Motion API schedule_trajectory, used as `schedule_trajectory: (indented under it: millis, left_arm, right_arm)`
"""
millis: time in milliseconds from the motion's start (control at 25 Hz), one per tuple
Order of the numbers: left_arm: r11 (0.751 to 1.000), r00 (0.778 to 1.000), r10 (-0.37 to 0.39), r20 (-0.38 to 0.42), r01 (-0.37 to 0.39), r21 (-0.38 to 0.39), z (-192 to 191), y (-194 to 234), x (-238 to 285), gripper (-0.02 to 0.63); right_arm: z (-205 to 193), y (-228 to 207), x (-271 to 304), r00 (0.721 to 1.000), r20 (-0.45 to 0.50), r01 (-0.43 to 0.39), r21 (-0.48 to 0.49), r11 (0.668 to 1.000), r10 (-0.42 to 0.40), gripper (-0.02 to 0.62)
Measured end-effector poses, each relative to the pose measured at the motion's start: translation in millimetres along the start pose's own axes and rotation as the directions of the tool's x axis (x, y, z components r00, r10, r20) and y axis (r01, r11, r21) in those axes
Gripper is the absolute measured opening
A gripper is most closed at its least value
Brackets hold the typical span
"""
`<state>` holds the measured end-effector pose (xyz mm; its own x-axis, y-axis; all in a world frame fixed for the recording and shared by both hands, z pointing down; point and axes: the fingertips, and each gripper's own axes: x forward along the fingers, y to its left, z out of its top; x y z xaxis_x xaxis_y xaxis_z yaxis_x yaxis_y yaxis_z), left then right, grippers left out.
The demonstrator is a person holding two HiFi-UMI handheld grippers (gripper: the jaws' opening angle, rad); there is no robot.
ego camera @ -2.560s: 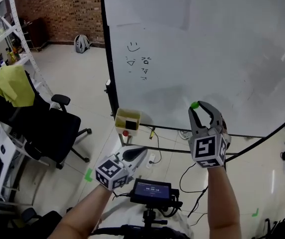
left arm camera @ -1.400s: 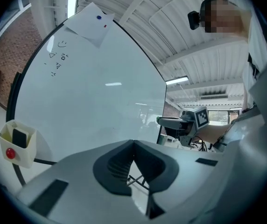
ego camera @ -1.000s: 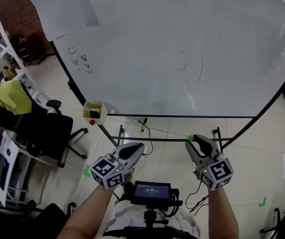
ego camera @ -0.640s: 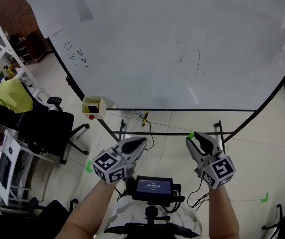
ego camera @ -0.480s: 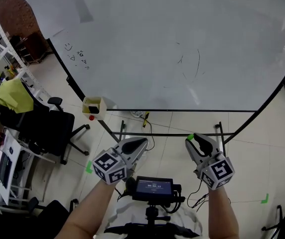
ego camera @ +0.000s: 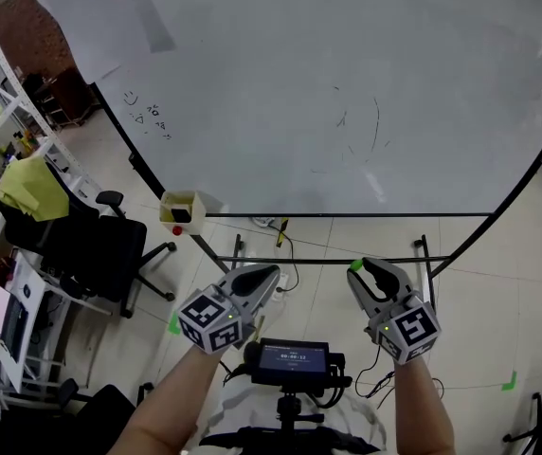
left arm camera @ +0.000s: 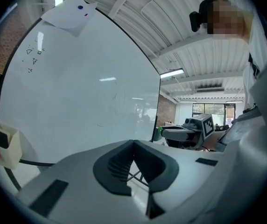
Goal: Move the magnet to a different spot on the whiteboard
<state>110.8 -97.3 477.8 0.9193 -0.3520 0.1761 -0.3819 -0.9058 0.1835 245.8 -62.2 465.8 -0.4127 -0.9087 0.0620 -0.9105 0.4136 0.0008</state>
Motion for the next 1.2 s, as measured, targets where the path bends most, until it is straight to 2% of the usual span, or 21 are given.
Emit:
schedule_trajectory:
  millis: [120, 680, 960, 1200]
  left_arm:
    - [1.000, 1.000, 0.024, -0.003, -0.024, -0.005, 1.2, 5.3, 1.8, 0.023]
    - [0.999, 0.999, 0.042, -0.014, -0.041, 0.013, 6.5, 5.9, 1.0, 0.023]
    - [0.998, 0.998, 0.068, -0.011, -0.068, -0.008, 6.1, 31.0, -11.2, 0.023]
    - [0.998, 0.998, 0.068, 0.000, -0.068, -0.014, 9.3, 69.4, -8.3, 0.023]
  right_arm:
    - [2.1, -2.2, 1.0, 1.000, 0.000, -0.001, -0.005, 1.000, 0.001, 0.153]
    - [9.4, -5.7, 7.9, 1.000, 0.000, -0.004, -0.006, 1.000, 0.004, 0.154]
    - [4.2, -4.4, 35.5, 1.000, -0.030, -0.002, 0.021, 1.000, 0.002, 0.155]
    - [6.4, -23.5, 72.5, 0.996, -0.062, 0.069, 0.050, 0.996, -0.066, 0.155]
